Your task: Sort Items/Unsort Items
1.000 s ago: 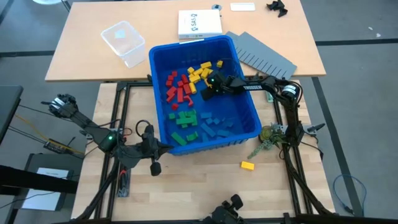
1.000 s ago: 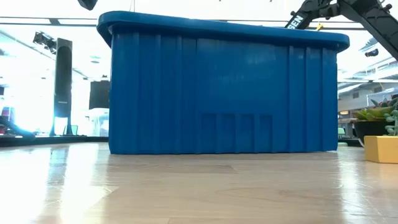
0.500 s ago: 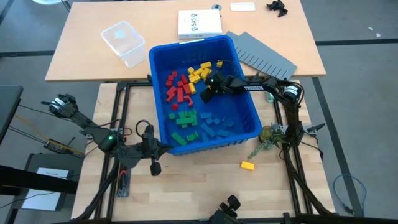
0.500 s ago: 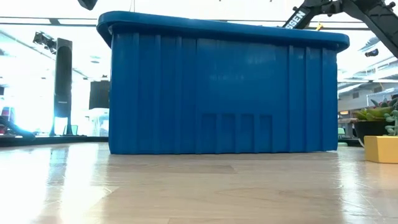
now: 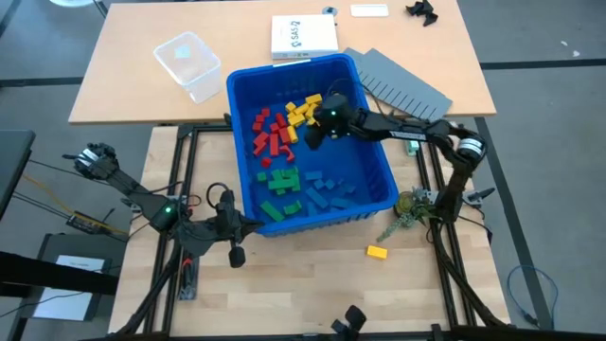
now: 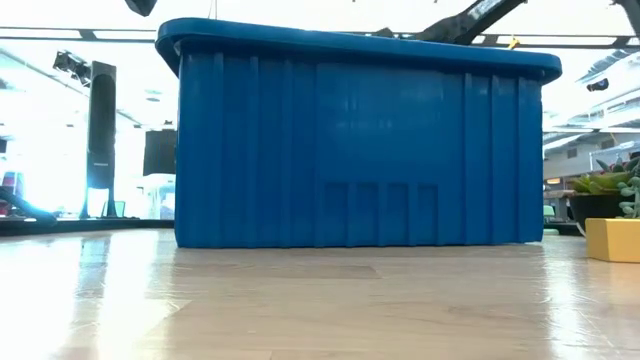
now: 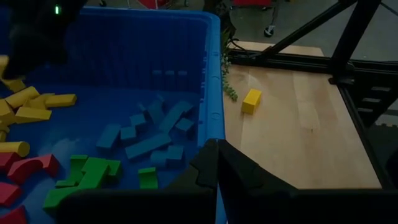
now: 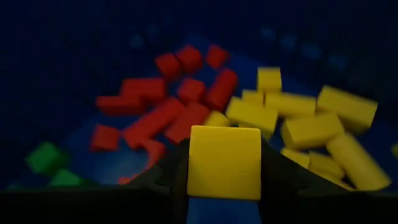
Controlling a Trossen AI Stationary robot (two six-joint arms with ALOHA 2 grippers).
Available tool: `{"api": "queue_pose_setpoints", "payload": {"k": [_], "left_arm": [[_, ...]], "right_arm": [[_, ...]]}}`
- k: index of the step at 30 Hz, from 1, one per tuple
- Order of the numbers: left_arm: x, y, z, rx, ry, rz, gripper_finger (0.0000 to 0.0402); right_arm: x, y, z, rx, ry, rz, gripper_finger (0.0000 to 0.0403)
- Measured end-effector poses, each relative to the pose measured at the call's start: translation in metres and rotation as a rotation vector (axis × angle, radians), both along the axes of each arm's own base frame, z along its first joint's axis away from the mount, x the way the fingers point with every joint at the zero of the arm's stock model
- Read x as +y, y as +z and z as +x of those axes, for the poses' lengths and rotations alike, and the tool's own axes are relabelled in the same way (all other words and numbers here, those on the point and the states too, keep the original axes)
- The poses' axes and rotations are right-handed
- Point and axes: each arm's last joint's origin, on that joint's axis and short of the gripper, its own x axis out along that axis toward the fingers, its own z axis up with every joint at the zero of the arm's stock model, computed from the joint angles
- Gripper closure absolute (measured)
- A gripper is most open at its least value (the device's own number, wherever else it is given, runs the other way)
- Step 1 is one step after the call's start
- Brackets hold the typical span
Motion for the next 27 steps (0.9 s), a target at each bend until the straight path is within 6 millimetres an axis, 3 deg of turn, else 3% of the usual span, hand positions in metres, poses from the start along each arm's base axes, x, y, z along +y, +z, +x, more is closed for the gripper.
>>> {"api": "queue_pose_setpoints", "payload": {"k": [12,20,27], "left_arm": [[0.0,0.0,0.0,-0.001,0.0,-0.001,0.0387],[0.0,0.0,0.0,-0.002,-0.001,-0.002,0.0387],[-0.001,0.001,0.001,-0.014,-0.004,-0.013,0.0387]], "right_arm": [[0.072,0.074,-0.012,-0.129,0.205,-0.159,0.0271],[0.14,0.102,-0.021,-0.178,0.394,-0.173,0.0271],[0.208,0.114,-0.036,-0.186,0.599,-0.141,0.0271]]}}
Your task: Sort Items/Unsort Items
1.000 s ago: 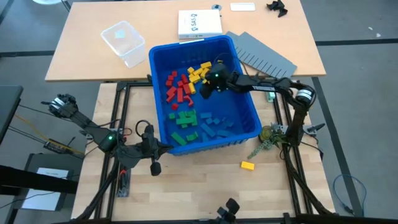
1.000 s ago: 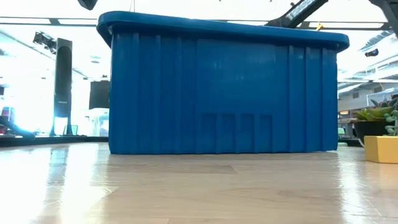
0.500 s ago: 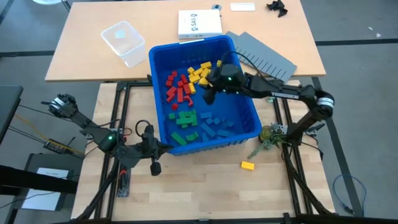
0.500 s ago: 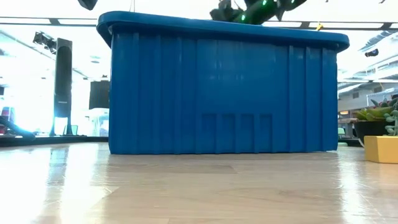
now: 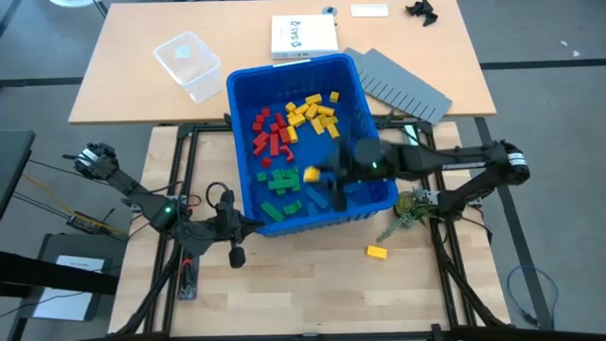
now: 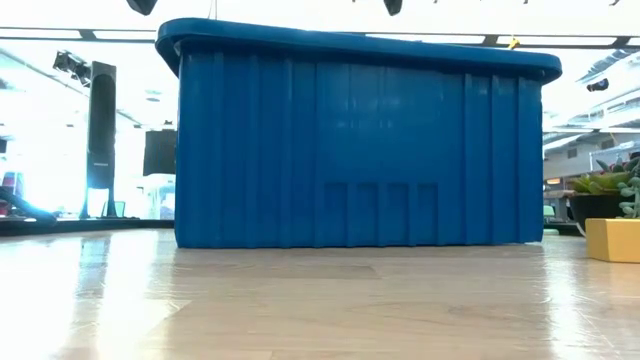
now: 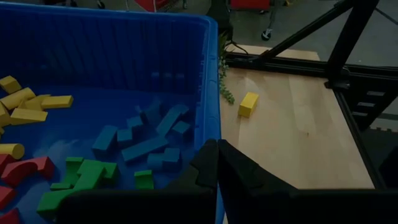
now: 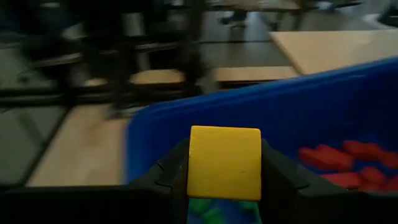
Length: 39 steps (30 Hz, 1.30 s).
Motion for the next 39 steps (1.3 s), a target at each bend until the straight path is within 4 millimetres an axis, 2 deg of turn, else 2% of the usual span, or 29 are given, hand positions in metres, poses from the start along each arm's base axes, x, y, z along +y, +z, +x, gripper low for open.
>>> {"api": "queue_pose_setpoints", "payload": {"k": [7,14,22,31,39], "left_arm": [[0.0,0.0,0.0,-0.001,0.0,-0.001,0.0387],[0.0,0.0,0.0,-0.001,-0.002,-0.002,0.0387],[0.0,0.0,0.0,-0.001,-0.003,-0.002,0.0387],[0.0,0.0,0.0,-0.001,-0.003,-0.003,0.0387],[0.0,0.0,0.0,-0.002,-0.003,-0.003,0.0387]], "right_arm": [[0.064,-0.006,-0.017,0.095,0.197,0.03,0.0271],[0.101,-0.009,-0.031,0.131,0.243,0.089,0.0271],[0.12,-0.01,-0.041,0.153,0.258,0.162,0.0271],[0.14,-0.017,-0.057,0.256,0.244,0.26,0.0271],[0.151,-0.038,-0.065,0.307,0.186,0.288,0.0271]]}}
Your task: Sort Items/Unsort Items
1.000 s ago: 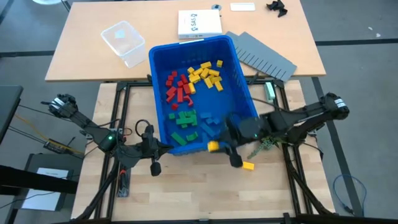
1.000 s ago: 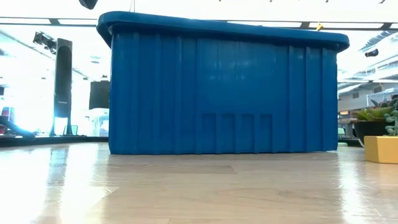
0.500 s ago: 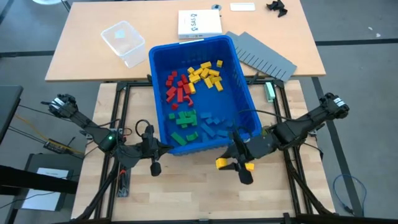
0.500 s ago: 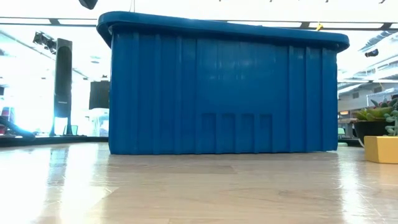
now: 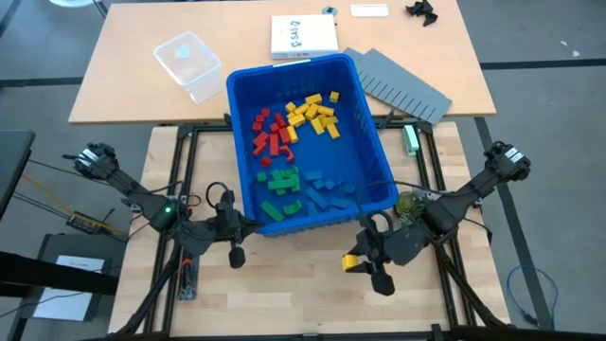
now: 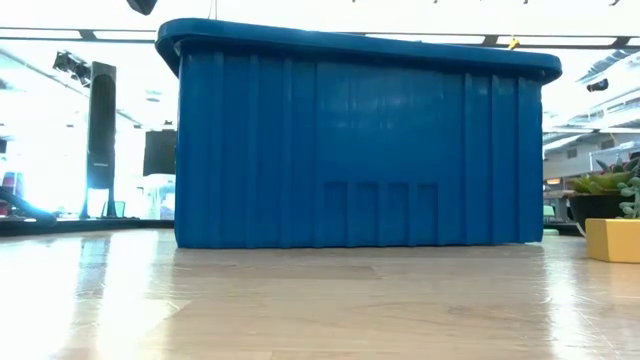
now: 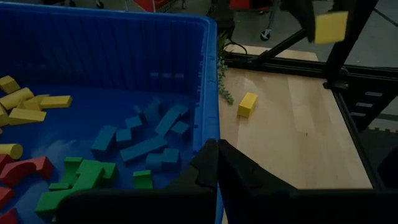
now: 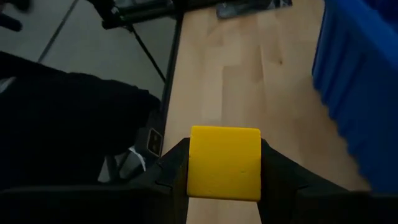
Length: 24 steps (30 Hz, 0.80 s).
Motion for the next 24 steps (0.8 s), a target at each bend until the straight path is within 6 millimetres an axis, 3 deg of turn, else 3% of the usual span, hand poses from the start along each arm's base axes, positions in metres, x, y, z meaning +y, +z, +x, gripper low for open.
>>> {"api": "queue_pose_setpoints", "payload": {"k": [12,24], "left_arm": [[0.0,0.0,0.0,0.0,0.0,0.0,0.0387],[0.0,0.0,0.0,0.0,0.0,0.0,0.0387]], "right_arm": [[0.007,-0.034,-0.01,0.095,-0.024,0.005,0.027],[0.008,-0.048,-0.013,0.163,-0.032,-0.022,0.0271]]}}
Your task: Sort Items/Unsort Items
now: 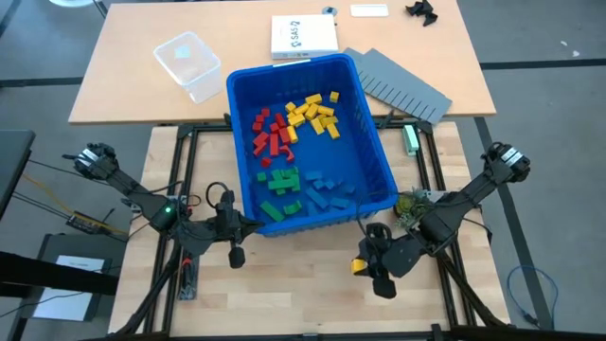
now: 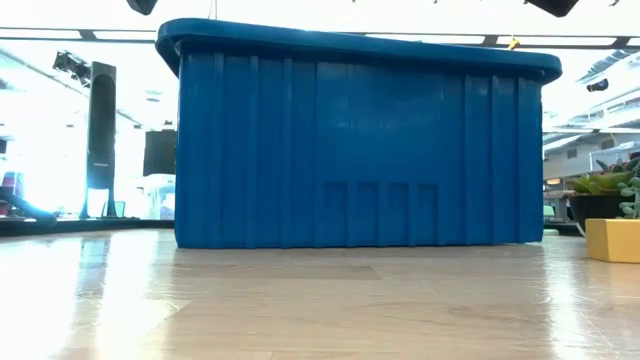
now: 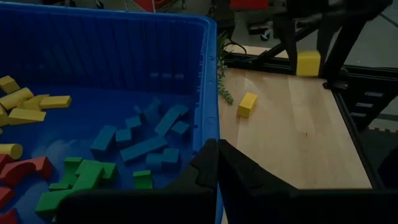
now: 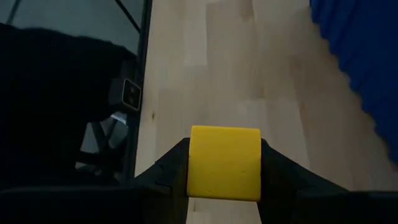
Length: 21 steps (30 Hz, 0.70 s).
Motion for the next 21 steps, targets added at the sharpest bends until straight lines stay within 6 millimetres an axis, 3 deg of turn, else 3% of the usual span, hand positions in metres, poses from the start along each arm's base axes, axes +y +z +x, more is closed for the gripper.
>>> {"api": "queue_pose_setpoints", "payload": {"k": [4,8,14,21], "left_arm": [[0.0,0.0,0.0,-0.002,0.0,-0.002,0.0387],[0.0,0.0,0.0,0.0,-0.006,-0.004,0.0387],[0.0,0.0,0.0,0.0,-0.007,-0.005,0.0387],[0.0,0.001,0.0,-0.004,-0.007,-0.008,0.0387]], "right_arm": [[0.011,-0.015,0.002,0.051,0.031,-0.042,0.0271],[0.023,-0.045,0.005,0.175,0.049,-0.141,0.0271],[0.028,-0.092,0.011,0.35,-0.019,-0.274,0.0271],[0.031,-0.13,0.02,0.452,-0.034,-0.358,0.0265]]}}
